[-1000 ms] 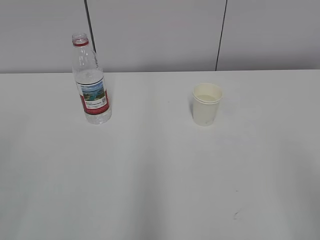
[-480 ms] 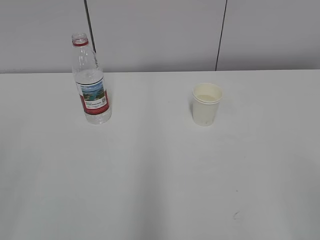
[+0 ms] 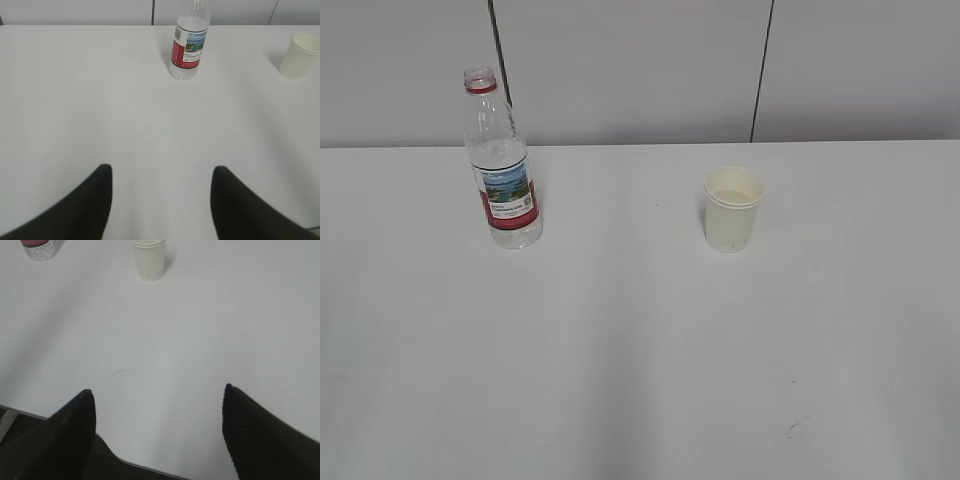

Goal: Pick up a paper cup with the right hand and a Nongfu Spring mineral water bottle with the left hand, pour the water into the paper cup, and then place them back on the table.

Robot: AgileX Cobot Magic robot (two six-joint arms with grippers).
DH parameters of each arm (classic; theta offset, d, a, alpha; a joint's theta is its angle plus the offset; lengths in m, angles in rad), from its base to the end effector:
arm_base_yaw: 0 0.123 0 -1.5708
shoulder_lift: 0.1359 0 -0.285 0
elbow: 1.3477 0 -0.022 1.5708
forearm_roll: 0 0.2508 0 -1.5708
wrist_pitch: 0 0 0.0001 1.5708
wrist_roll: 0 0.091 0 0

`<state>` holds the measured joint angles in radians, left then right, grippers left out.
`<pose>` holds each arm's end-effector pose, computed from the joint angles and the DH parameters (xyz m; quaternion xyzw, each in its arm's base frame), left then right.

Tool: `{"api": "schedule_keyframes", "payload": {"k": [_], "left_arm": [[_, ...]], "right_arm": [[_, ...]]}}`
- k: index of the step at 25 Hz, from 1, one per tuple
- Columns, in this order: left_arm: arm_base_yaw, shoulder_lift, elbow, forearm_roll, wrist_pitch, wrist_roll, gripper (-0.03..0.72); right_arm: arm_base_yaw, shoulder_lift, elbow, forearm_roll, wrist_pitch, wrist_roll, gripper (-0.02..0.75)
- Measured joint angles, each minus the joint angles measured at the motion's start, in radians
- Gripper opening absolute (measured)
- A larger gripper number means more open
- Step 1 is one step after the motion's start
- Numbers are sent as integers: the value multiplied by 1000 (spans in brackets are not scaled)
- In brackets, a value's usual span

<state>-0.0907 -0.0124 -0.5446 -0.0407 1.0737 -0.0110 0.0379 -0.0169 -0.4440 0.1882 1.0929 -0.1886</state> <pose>-0.0131 -0.0021 0.2884 0.0350 0.8407 -0.0477 0.5383 -0.0039 0.0150 0.2603 -0.1013 0.8615 0.0569 0.4943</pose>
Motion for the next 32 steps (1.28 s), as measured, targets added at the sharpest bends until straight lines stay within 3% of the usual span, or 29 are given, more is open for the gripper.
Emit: {"api": "schedule_keyframes", "payload": {"k": [32], "left_arm": [[0, -1, 0, 12, 0, 2, 385]], "right_arm": [[0, 0, 17, -65, -23, -40, 582]]}}
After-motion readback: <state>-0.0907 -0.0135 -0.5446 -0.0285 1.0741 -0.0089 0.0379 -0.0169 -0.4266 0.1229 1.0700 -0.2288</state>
